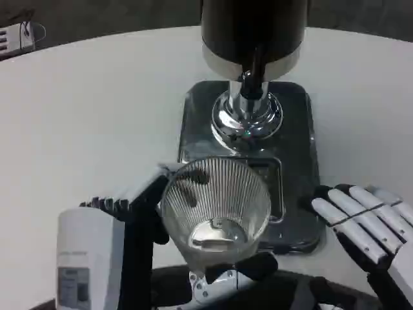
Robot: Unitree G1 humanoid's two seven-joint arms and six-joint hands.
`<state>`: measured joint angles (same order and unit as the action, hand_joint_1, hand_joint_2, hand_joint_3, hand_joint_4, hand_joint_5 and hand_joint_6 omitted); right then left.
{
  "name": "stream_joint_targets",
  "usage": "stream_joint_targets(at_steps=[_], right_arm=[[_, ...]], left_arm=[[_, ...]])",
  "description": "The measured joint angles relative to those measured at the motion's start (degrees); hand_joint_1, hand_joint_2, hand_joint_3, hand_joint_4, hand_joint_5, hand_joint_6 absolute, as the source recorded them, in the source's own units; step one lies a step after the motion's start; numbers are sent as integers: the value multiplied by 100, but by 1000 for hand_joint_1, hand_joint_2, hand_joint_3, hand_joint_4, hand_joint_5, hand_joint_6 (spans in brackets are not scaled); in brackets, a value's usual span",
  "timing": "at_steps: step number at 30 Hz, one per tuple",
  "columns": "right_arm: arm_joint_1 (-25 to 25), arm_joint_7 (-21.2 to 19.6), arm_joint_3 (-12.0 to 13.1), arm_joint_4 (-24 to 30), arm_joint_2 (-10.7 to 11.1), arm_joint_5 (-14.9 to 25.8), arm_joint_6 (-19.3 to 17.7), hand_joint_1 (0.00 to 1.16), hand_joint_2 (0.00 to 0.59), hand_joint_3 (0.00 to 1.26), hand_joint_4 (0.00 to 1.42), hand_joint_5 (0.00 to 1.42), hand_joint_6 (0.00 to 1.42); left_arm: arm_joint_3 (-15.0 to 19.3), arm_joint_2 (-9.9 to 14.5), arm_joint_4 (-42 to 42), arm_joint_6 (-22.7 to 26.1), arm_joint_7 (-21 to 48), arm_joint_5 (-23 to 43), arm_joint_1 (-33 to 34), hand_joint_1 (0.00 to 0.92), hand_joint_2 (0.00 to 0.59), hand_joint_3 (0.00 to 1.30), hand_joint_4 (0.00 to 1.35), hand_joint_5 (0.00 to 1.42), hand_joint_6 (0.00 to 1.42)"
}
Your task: Grasp the cup under the faucet to collect the drink, then remove the cup.
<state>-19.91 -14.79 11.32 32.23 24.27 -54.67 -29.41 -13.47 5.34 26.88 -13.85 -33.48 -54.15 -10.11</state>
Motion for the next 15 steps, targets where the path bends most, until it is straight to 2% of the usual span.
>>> stream_joint_targets(at_steps=[15], right_arm=[[-46, 2, 0, 11, -1, 26, 68, 272, 494, 177, 142, 165, 200]], left_arm=[[23, -53, 1, -15, 8, 118, -55, 743, 14, 1043, 1098, 1128, 1241]])
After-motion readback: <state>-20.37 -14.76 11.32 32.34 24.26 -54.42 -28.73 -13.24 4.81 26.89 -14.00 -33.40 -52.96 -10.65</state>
